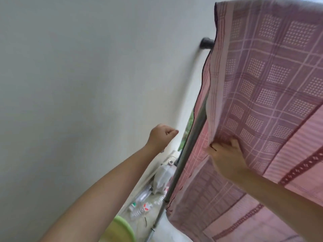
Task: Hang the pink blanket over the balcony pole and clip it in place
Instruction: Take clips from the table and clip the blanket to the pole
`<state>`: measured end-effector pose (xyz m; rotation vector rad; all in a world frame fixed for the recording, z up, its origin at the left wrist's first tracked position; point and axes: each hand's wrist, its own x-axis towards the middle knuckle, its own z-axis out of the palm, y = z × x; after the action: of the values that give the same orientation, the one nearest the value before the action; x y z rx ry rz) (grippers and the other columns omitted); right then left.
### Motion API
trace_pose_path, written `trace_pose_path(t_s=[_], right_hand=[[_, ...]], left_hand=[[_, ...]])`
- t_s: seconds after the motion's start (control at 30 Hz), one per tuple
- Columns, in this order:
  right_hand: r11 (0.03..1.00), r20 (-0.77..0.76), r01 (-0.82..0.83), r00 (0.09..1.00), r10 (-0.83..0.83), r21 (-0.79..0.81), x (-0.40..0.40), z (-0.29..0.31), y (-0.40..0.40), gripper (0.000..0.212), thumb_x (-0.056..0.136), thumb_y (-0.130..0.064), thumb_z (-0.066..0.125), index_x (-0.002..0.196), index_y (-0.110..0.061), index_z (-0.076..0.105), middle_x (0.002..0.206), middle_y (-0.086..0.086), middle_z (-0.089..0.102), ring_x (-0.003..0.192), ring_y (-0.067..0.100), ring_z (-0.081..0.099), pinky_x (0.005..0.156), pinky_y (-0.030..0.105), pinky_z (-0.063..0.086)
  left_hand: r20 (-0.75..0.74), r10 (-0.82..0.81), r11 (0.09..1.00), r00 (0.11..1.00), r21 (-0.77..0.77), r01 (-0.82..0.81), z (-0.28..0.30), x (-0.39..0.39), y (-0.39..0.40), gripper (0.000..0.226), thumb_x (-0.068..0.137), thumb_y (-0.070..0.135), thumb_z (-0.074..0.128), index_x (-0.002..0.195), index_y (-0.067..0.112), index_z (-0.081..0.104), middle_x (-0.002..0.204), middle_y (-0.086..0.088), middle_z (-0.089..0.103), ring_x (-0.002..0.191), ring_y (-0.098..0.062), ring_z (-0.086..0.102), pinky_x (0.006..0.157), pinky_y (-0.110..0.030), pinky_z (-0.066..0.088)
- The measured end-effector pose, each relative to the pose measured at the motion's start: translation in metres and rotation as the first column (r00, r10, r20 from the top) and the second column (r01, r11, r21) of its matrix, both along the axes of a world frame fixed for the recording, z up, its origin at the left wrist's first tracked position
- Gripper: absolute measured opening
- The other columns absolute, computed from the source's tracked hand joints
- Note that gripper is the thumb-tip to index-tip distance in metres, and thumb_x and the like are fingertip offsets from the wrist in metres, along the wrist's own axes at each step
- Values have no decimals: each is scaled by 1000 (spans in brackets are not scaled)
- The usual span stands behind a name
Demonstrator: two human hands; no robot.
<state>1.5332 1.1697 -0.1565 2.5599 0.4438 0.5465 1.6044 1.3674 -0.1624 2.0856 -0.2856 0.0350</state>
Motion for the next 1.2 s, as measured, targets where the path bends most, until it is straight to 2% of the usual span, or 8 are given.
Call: trace_pose_path(t_s=[0.07, 0.17, 0.3, 0.5, 0.63, 0.73, 1.03, 1.2], right_hand=[[998, 20, 51, 998, -52, 35, -9, 1, -7, 31, 34, -7, 82, 58, -20, 67, 50, -4, 61, 41, 17, 57, 74, 37, 28], [994, 58, 99, 993, -102, 50, -16, 1, -7, 30, 35, -7, 83, 54, -21, 64, 48, -6, 60, 41, 15, 57, 72, 35, 27], [997, 59, 2, 998, -6, 76, -17, -4, 4, 29, 39, -12, 86, 59, -22, 68, 55, -8, 64, 48, 12, 60, 72, 30, 27], [980, 82, -187, 980, 182, 66, 4, -14, 35, 21, 57, -8, 50, 64, -21, 66, 65, -4, 63, 56, 13, 61, 69, 28, 28], [989, -32, -130, 991, 132, 70, 22, -17, 42, 26, 52, -10, 62, 74, -22, 69, 95, 1, 70, 66, 13, 67, 72, 26, 28], [997, -199, -54, 978, 66, 63, 23, -13, 35, 39, 35, -16, 80, 71, -26, 68, 110, 3, 68, 71, 10, 68, 72, 26, 27], [971, -261, -124, 949, 176, 203, 9, 9, 4, 23, 50, -30, 77, 72, -25, 70, 96, -5, 70, 64, 5, 64, 76, 23, 31], [923, -205, -167, 947, 248, 347, 8, 16, -6, 28, 64, -21, 51, 85, -19, 69, 83, -2, 68, 66, 11, 64, 66, 23, 54]], left_hand=[[-42, -107, 987, 993, -124, 101, 12, 12, -10, 28, 89, 20, 56, 100, -3, 68, 51, -13, 64, 54, -24, 64, 54, -19, 44], [-40, -246, 948, 968, -216, 233, 30, 28, -24, 36, 86, 18, 60, 115, -3, 60, 101, -41, 59, 97, -52, 56, 85, -47, 49], [-50, -375, 902, 926, -250, 352, 35, 42, -33, 26, 88, 12, 56, 102, -10, 61, 46, -1, 59, 36, -6, 53, 40, -12, 41], [58, -243, 916, 968, -316, 249, 15, 46, -11, 35, 88, 4, 54, 54, 14, 53, 31, 8, 41, 26, -1, 36, 32, -7, 25], [149, -280, 911, 948, -270, 312, 8, 39, -2, 28, 86, 4, 57, 58, 2, 58, 52, -6, 37, 43, -8, 29, 42, -13, 24], [66, -259, 895, 964, -358, 265, 7, 40, -9, 34, 85, 5, 59, 56, 23, 59, 46, 3, 38, 42, -4, 31, 47, -15, 29], [121, -276, 797, 953, -526, 298, 44, 28, -34, 28, 79, 18, 67, 79, 27, 40, 58, 7, 61, 46, -7, 46, 48, -17, 39], [203, -197, 853, 959, -447, 270, 38, 17, -39, 31, 74, 11, 72, 80, 31, 49, 78, 8, 58, 45, -1, 43, 47, -6, 39]])
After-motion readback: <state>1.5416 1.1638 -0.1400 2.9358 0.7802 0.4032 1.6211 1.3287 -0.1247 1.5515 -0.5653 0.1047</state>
